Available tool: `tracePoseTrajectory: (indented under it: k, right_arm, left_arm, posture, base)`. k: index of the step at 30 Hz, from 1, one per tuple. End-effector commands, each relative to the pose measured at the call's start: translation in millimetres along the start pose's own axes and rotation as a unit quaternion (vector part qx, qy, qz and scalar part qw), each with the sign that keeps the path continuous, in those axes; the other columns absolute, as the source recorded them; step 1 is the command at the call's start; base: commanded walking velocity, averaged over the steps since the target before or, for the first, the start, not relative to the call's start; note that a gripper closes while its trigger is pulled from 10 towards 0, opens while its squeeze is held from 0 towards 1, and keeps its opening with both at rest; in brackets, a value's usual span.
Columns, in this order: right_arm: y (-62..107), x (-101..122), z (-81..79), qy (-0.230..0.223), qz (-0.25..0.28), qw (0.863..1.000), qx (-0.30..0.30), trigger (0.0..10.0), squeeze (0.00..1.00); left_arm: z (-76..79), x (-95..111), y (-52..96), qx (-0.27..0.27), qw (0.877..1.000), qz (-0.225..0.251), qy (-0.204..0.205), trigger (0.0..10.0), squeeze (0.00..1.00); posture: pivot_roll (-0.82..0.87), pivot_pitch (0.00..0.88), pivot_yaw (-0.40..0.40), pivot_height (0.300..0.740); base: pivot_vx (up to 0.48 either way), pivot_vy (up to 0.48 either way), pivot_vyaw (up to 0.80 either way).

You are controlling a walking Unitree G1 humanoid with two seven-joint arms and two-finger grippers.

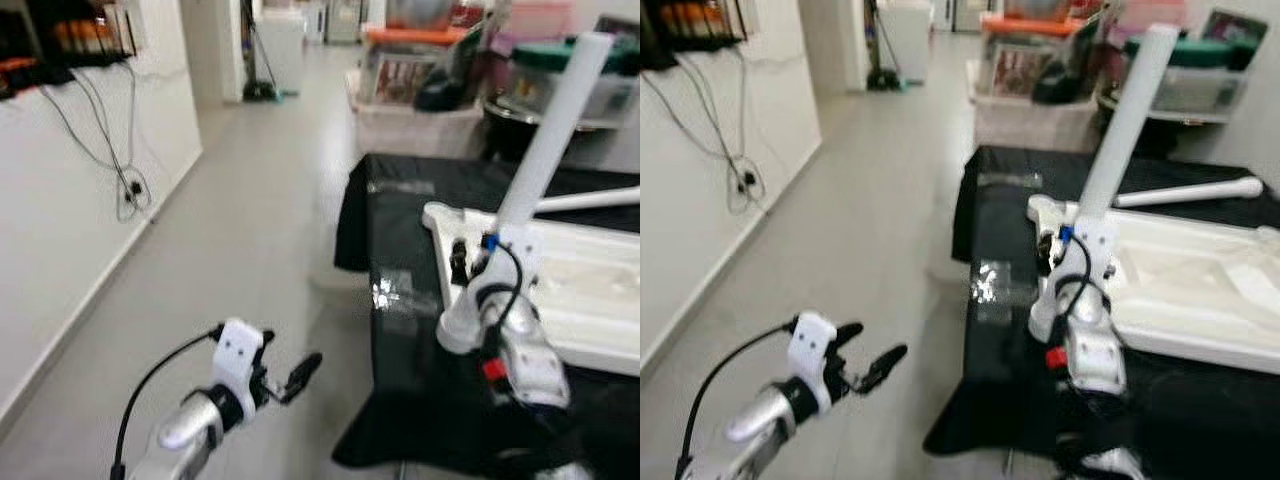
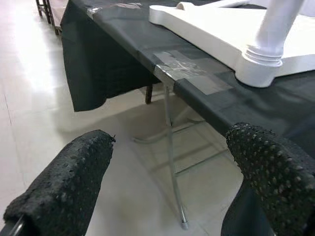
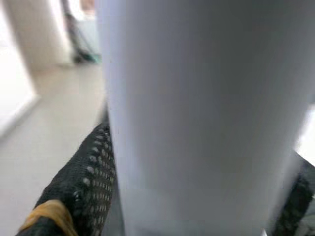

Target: Building children table

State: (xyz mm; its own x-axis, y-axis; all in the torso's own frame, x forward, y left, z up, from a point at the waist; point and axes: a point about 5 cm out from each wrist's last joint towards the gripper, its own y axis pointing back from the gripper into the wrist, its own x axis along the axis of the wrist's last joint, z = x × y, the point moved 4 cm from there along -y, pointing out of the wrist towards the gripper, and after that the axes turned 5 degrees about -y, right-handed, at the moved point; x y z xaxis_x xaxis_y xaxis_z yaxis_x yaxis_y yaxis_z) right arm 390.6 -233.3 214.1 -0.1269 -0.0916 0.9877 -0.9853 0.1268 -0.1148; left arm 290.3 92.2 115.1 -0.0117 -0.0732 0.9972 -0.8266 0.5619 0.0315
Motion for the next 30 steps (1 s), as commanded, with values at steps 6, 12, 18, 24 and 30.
tracePoseTrajectory:
  k: [6, 12, 18, 24, 30]
  right_arm:
    - [2.9, 16, -33.3, 0.044, -0.015, 0.949, 0.313, 10.0, 0.00]
    - [9.5, 11, -38.6, 0.037, -0.051, 0.917, 0.393, 10.0, 0.00]
    - [8.1, 3, -48.8, 0.024, -0.070, 0.897, 0.436, 2.0, 0.00]
    - [0.7, 2, -45.0, 0.024, -0.058, 0.907, 0.416, 0.0, 0.00]
    - [-20.3, -3, -22.8, 0.054, -0.055, 0.958, 0.277, 0.0, 0.00]
  left_arm:
    - [-1.3, -3, -0.2, -0.003, 1.000, -0.006, -0.001, 10.0, 0.00]
    - [-2.0, -2, 0.0, -0.001, 1.000, -0.006, -0.002, 10.0, 0.00]
    - [-2.6, -2, 2.1, 0.003, 1.000, -0.007, -0.004, 10.0, 0.00]
    - [-3.6, -2, 3.2, 0.004, 1.000, -0.006, -0.004, 10.0, 0.00]
    - [-3.1, -2, 3.5, 0.004, 1.000, -0.007, -0.003, 10.0, 0.00]
  posture:
    - [0.06, 0.000, -0.071, 0.740]
    - [0.07, 0.000, -0.079, 0.740]
    - [0.09, 0.000, -0.085, 0.740]
    - [0.09, 0.000, -0.083, 0.740]
    - [0.08, 0.000, -0.085, 0.740]
  base:
    - [0.000, 0.000, 0.00]
    - [0.000, 0.000, 0.00]
    - [0.000, 0.000, 0.00]
    - [0.000, 0.000, 0.00]
    - [0.000, 0.000, 0.00]
